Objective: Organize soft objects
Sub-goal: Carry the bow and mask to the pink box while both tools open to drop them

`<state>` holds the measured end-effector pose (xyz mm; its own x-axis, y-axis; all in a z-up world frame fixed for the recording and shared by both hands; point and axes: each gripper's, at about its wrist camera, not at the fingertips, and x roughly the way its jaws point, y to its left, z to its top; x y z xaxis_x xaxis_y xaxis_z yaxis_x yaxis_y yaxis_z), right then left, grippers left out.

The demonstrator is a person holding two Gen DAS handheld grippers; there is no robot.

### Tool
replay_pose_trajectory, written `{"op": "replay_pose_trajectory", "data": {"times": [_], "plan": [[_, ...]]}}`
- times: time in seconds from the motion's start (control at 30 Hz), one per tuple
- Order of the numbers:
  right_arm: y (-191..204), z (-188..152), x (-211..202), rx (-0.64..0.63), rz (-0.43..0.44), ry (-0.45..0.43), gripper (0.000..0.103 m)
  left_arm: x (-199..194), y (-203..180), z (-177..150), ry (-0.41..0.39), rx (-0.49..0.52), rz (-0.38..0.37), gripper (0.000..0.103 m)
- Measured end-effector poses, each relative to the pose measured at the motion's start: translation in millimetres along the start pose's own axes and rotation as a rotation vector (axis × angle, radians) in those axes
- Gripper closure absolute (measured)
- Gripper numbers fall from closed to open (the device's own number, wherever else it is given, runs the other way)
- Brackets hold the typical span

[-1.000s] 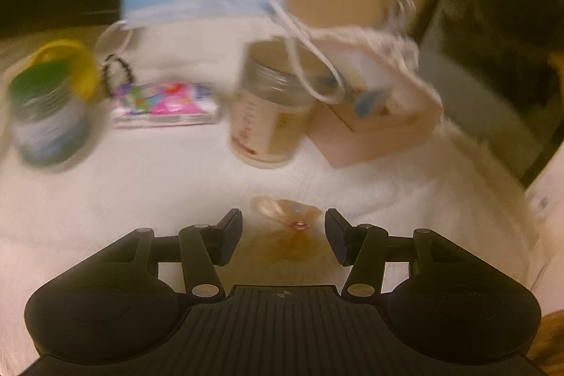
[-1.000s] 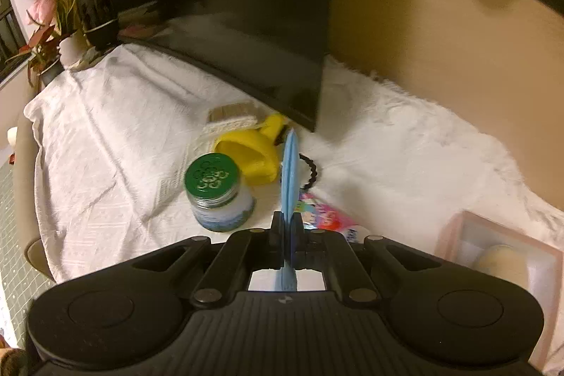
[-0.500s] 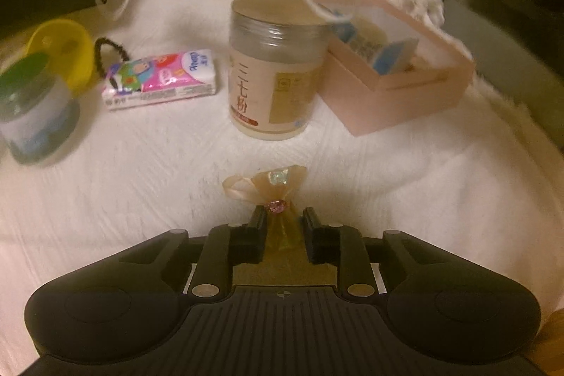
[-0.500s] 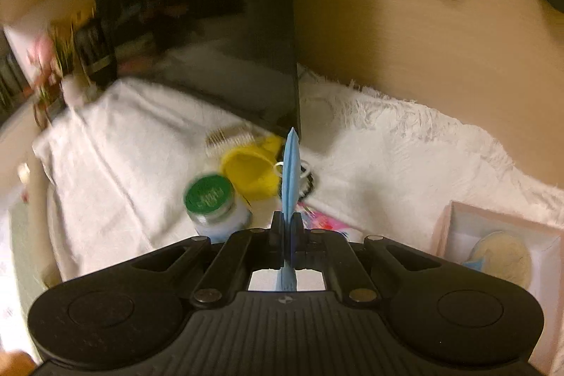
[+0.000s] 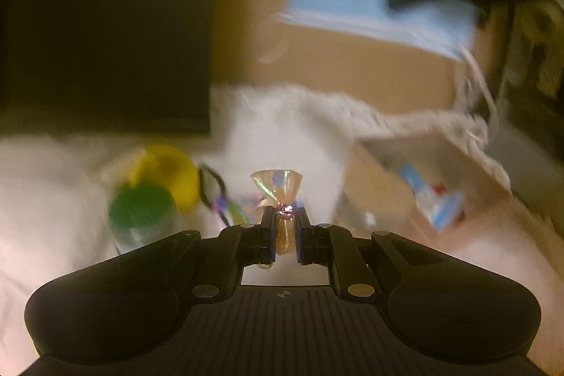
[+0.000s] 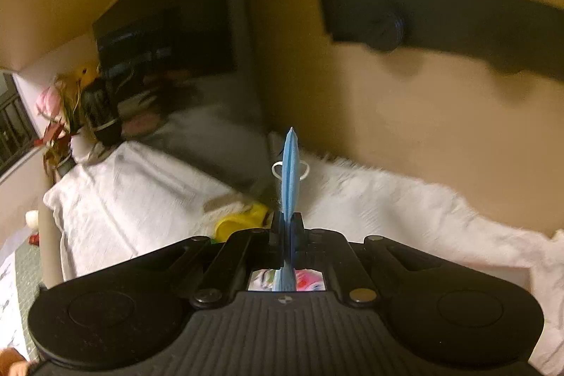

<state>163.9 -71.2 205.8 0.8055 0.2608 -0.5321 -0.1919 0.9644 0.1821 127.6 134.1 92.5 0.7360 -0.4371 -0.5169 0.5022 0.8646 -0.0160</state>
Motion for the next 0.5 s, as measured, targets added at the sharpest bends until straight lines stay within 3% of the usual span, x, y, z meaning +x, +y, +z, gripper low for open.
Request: {"op": "replay_pose_trajectory", "data": {"times": [0.2, 0.33, 0.5], "plan": [[-38.9, 7.4, -39.5, 0.05, -0.073, -0.083, 0.1, -0.5, -4.2, 43.8, -0.094, 0.037, -0.001, 0.09], [-65.1, 0.7, -64.0, 0.094, -0.131, -0.121, 0.1, 8.7, -24.4, 70.3, -0.141, 0.057, -0.061, 0.09], [-94.5, -21.9, -88.1, 0.145, -0.208, -0.142, 0.1, 37.9, -67.6, 89.4, -0.133, 0.081, -0.174, 0.09]]}}
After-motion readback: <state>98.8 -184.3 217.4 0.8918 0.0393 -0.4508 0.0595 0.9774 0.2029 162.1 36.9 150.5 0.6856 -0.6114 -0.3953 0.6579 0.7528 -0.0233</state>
